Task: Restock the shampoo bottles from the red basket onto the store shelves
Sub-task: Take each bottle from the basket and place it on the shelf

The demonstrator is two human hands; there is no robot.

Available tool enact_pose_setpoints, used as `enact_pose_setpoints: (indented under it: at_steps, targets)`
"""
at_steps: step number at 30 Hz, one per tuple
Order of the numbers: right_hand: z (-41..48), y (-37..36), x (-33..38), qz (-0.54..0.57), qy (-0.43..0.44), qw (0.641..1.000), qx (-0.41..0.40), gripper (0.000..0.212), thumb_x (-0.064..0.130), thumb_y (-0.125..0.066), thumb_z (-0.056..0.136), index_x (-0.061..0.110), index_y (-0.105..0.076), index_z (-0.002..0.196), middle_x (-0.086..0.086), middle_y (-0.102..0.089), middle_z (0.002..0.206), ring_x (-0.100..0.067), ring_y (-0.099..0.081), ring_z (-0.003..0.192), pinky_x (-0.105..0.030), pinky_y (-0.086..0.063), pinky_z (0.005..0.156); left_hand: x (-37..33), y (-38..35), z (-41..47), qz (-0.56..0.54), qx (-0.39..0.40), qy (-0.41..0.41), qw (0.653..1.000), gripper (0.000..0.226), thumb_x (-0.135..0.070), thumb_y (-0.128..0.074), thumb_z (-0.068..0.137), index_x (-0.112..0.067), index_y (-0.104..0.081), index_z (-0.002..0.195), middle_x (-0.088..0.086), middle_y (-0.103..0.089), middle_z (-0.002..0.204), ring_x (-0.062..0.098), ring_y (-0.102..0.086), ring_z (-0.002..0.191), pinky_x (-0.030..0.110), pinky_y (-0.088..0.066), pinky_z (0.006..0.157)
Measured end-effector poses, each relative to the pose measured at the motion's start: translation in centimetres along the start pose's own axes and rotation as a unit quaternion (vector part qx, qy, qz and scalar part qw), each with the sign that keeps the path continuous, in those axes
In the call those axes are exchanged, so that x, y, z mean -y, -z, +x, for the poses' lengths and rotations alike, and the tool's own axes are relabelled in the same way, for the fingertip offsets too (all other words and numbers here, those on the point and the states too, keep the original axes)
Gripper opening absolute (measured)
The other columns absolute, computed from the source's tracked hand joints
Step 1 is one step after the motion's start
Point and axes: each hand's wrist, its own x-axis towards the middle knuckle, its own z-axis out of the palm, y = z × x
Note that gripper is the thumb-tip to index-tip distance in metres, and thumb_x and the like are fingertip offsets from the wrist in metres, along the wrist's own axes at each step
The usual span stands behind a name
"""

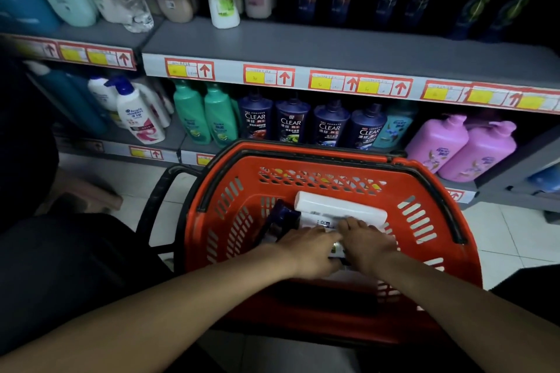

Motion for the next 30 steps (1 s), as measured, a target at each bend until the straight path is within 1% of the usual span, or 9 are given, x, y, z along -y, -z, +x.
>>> enact_pose_setpoints:
  at_steps: [3,7,10,15,19,22,26,28,30]
  targets:
    - [0.2,0.1,0.4,-0.006,0.01,1.0,0.003,0.083,0.028,-0.077,0.086,0.016,-0.028,0.152,-0.01,-0.033,0.15,-0.029,-0.036,0.14,-0.04,-0.042,0.108,-0.1,0.3,-0.2,-0.01,-0.007,0.0,1.0,0.053,-0.042,-0.055,0.1,-0.03,-0.042,0.15,0.011,-0.054,0.142,0.036,-0.052,0.13,0.046,-0.044,0.099]
    - [-0.1,0.9,0.5,0.004,0.01,1.0,0.001,0.073,0.011,-0.069,0.086,0.011,-0.035,0.15,-0.013,-0.036,0.15,-0.032,-0.04,0.137,-0.041,-0.05,0.104,0.8,1.0,0.0,-0.038,-0.026,0.019,0.999,0.053,-0.04,-0.054,0.099,-0.033,-0.042,0.15,0.009,-0.055,0.143,0.034,-0.053,0.132,0.045,-0.047,0.101]
    - [-0.6,1.5,0.0,0.011,0.008,1.0,-0.008,0.085,0.01,-0.072,0.08,0.012,-0.03,0.153,-0.013,-0.037,0.15,-0.032,-0.046,0.132,-0.039,-0.052,0.1,2.0,1.8,0.1,-0.075,-0.054,0.047,0.995,0.057,-0.041,-0.055,0.1,-0.028,-0.039,0.153,0.007,-0.054,0.146,0.03,-0.054,0.133,0.046,-0.049,0.104]
    - [-1.7,3.1,-0.7,0.107,-0.027,0.993,-0.036,0.095,0.023,-0.079,0.074,0.021,-0.028,0.153,-0.005,-0.046,0.139,-0.027,-0.055,0.121,-0.034,-0.051,0.09,3.9,2.8,0.1,-0.213,-0.118,0.095,0.965,0.064,-0.037,-0.058,0.101,-0.02,-0.033,0.157,0.006,-0.071,0.112,0.023,-0.071,0.094,0.044,-0.058,0.086]
    - [-2.6,5.5,-1.0,0.221,-0.062,0.97,-0.077,0.066,0.035,-0.085,0.069,0.022,-0.046,0.121,0.002,-0.052,0.112,-0.018,-0.057,0.094,-0.025,-0.047,0.068,4.6,3.6,-0.7,-0.321,-0.161,0.109,0.927,0.047,-0.043,-0.06,0.102,-0.022,-0.05,0.143,-0.011,-0.06,0.116,0.006,-0.06,0.096,0.026,-0.05,0.081]
    - [-3.0,7.6,-1.2,0.313,-0.077,0.939,-0.119,0.058,0.044,-0.087,0.066,0.023,-0.048,0.103,0.006,-0.058,0.097,-0.012,-0.06,0.08,-0.029,-0.05,0.061,4.7,3.8,-0.8,-0.44,-0.162,0.138,0.872,0.034,-0.058,-0.056,0.098,-0.035,-0.059,0.123,-0.005,-0.064,0.125,0.016,-0.064,0.112,0.04,-0.052,0.101]
    - [-4.1,11.0,-0.6,0.464,-0.071,0.866,-0.172,0.055,0.046,-0.092,0.063,0.027,-0.061,0.104,0.014,-0.07,0.094,-0.002,-0.067,0.08,-0.028,-0.058,0.069,3.9,4.4,-1.1,-0.535,-0.149,0.139,0.82,0.06,-0.072,-0.036,0.099,-0.026,-0.066,0.124,0.0,-0.074,0.113,0.016,-0.07,0.105,0.039,-0.056,0.095]
    - [-4.6,12.7,0.0,0.538,-0.062,0.819,-0.188,0.054,0.047,-0.092,0.061,0.027,-0.065,0.104,0.012,-0.073,0.094,-0.004,-0.07,0.083,-0.032,-0.061,0.075,3.7,4.7,-1.3,-0.575,-0.142,0.13,0.795,0.069,-0.078,-0.036,0.094,-0.026,-0.065,0.127,0.002,-0.077,0.112,0.017,-0.073,0.103,0.037,-0.056,0.088]
    - [-5.0,14.2,0.5,0.598,-0.045,0.776,-0.195,0.05,0.044,-0.09,0.065,0.025,-0.069,0.107,0.009,-0.076,0.097,-0.008,-0.073,0.087,-0.036,-0.062,0.08,3.4,4.9,-1.3,-0.603,-0.136,0.115,0.777,0.077,-0.085,-0.038,0.087,-0.027,-0.064,0.13,0.002,-0.078,0.112,0.018,-0.075,0.104,0.04,-0.056,0.093]
